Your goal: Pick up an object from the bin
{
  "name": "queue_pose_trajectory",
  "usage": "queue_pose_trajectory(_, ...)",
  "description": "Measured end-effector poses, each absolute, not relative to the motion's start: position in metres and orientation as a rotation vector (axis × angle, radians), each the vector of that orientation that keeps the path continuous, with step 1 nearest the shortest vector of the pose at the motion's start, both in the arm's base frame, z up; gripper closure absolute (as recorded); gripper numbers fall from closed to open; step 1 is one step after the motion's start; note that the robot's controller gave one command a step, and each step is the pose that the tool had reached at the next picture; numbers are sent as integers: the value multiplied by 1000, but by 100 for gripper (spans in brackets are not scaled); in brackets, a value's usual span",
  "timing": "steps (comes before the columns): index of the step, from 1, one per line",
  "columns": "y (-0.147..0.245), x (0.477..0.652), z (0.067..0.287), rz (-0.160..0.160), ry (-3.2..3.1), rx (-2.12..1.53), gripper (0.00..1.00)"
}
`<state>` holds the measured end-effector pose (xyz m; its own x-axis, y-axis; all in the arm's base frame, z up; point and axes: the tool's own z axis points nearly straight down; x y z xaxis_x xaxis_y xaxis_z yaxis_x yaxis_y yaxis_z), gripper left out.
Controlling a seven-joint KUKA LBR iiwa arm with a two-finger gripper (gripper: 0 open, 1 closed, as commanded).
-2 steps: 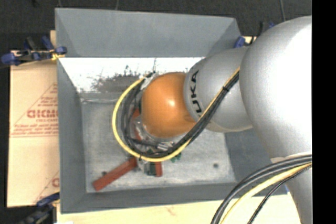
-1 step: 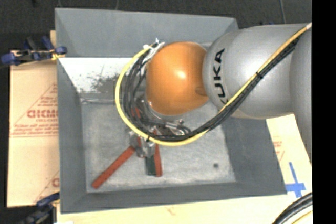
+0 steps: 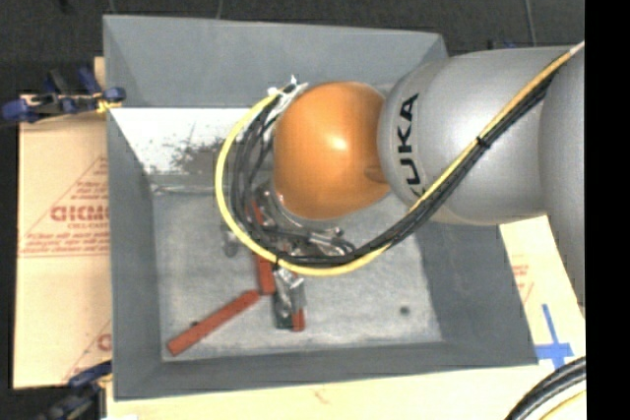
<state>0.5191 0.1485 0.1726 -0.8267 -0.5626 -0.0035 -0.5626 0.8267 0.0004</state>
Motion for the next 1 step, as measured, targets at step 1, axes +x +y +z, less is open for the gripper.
queue_pose_trajectory(1, 104, 513, 66, 2, 3015, -898, 0)
